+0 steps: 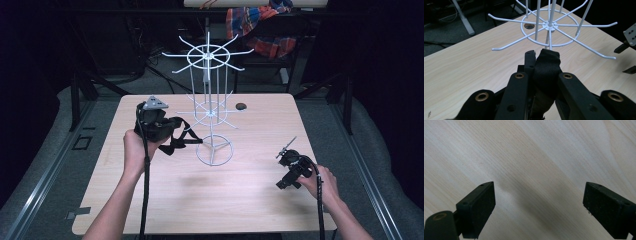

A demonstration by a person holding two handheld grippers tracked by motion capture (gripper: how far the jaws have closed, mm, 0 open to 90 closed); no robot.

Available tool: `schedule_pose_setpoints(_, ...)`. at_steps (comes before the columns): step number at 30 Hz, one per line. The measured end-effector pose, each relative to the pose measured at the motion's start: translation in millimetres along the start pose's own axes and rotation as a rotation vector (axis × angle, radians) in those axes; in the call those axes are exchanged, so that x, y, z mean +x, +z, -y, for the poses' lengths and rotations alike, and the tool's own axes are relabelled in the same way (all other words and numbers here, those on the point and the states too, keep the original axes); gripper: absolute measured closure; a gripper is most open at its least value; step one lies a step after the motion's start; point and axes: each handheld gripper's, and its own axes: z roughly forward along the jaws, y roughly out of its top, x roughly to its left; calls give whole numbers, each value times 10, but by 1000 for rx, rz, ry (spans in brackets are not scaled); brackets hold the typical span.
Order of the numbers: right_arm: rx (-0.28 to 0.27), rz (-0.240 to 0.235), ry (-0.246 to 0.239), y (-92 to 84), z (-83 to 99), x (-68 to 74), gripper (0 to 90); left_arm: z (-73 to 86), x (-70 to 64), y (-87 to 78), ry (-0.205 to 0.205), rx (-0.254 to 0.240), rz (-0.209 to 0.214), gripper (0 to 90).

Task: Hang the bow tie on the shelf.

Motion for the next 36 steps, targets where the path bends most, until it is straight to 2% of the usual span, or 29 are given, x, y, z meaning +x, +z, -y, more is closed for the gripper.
schedule_pose_setpoints(8,4,0,1,4,-3,4,105,-25,-30,-86,19,-10,9,840)
schedule_pose_setpoints(16,9,-2,-1,-7,0,2,105,-40,-47,-210,35,-20,-7,840)
schedule_pose_setpoints(28,-3,-1,-1,-6,-2,6,105,16,29,-427,29,-13,-16,841)
schedule_pose_setpoints(34,-3,-2,2,1,-9,13,105,7,8,-421,30,-18,-5,841)
schedule_pose_setpoints(36,18,-1,-15,-11,-17,3,105,-3,-8,-388,34,-18,-1,841)
